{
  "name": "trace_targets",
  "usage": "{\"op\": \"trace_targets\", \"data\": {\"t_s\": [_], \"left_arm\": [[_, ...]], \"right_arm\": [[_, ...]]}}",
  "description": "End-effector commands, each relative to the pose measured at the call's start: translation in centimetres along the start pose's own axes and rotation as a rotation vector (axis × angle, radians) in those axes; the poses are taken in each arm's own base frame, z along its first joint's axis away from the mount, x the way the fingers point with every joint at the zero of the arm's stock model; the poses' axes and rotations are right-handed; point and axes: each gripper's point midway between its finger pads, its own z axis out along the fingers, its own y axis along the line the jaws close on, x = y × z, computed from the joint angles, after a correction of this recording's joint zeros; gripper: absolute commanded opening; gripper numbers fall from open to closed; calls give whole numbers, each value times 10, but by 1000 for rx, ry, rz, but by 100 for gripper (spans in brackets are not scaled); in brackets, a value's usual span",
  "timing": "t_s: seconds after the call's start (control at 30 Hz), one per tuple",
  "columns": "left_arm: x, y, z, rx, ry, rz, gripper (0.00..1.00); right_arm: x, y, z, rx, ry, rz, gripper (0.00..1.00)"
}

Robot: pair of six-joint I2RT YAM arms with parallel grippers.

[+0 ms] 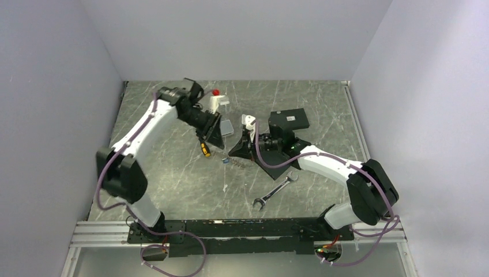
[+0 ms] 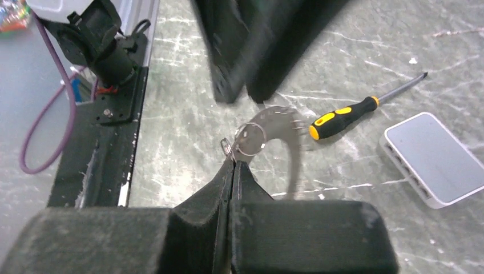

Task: Remove the keys from the keyring
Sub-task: Remove the key from the keyring.

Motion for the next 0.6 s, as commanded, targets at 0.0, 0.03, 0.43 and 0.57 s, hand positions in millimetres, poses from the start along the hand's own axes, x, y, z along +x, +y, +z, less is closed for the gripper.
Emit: {"op": "trace_targets", "data": {"t_s": [0.0, 0.03, 0.43, 0.57], "left_arm": [[-19, -33, -33, 9, -254, 203, 38], [-18, -34, -33, 4, -287, 231, 41], [2, -29, -17, 40, -359, 270, 34], [-2, -29, -22, 19, -376, 294, 33]], "right_arm": [[-36, 1, -3, -27, -188, 88, 0], [-37, 1, -4, -29, -211, 114, 0], [-57, 9, -19, -68, -407, 251, 0], [-59, 13, -21, -87, -420, 247, 0]]}}
